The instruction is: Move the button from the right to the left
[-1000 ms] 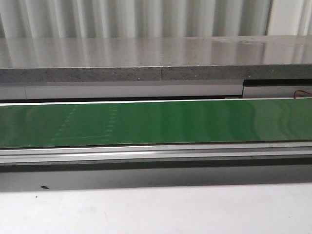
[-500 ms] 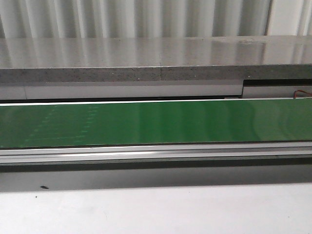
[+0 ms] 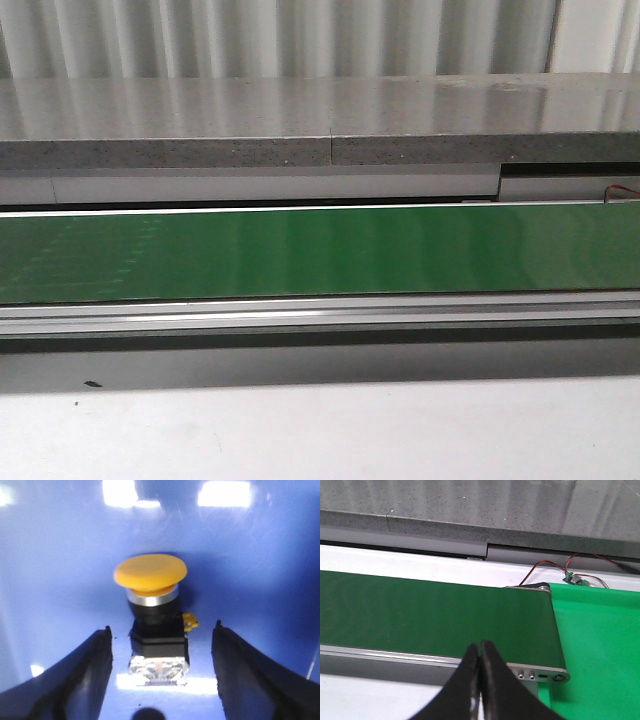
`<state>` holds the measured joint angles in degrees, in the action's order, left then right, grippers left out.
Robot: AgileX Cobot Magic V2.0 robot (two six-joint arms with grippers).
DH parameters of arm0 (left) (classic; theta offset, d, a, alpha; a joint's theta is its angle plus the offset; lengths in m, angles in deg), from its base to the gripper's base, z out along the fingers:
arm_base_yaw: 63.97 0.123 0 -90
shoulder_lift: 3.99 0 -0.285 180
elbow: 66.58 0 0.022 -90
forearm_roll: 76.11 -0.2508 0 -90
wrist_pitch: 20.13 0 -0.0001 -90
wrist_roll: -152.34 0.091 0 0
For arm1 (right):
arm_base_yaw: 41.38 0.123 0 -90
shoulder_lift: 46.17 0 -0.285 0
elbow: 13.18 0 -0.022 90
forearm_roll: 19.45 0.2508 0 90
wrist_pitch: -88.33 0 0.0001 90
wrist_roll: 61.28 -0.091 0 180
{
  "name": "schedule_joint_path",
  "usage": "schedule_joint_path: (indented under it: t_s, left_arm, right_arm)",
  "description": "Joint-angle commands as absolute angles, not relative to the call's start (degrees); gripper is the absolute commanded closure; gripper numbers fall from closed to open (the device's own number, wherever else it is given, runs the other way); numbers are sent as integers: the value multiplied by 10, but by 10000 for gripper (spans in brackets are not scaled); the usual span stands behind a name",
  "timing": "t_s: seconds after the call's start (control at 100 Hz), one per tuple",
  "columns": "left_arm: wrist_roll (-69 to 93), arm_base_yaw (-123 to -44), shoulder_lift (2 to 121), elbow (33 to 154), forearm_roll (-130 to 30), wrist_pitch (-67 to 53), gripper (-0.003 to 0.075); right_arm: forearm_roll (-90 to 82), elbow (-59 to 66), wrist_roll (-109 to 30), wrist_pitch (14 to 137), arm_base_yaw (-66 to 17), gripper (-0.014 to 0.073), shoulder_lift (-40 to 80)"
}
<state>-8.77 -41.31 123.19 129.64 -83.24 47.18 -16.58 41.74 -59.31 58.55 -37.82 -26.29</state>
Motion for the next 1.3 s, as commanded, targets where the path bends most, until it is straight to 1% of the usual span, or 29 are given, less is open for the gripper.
schedule_joint_path:
  t_s: [0.0, 0.11, 0.19, 0.35, 0.47, 0.64, 0.89, 1.09, 1.29]
  left_arm:
    - [-94, -413, 1170, 1315, -814, 458, 328]
    - [-94, -413, 1137, 1315, -756, 432, 397]
    - [-95, -419, 1114, 1313, -728, 418, 485]
    - [-134, -455, 1063, 1300, -727, 392, 668]
    - [-173, -491, 1023, 1278, -728, 363, 741]
    - [-233, -545, 965, 1228, -728, 313, 741]
    - [-234, -620, 894, 1133, -719, 269, 741]
    - [-234, -652, 828, 1046, -713, 230, 741]
    - [-229, -654, 739, 945, -712, 195, 741]
  right_arm:
    - [-170, 404, -587, 633, -378, 661, -259]
    - [-170, 404, -587, 633, -378, 661, -259]
    - [-170, 404, -587, 633, -378, 661, -259]
    - [-170, 404, -587, 633, -378, 661, -259]
    - [-170, 404, -587, 633, -378, 661, -259]
    - [-170, 404, -587, 633, -378, 661, -259]
    - [-170, 404, -587, 633, -378, 661, -259]
    - [-170, 404, -587, 633, -378, 661, -259]
    - [-170, 404, -587, 633, -378, 661, -259]
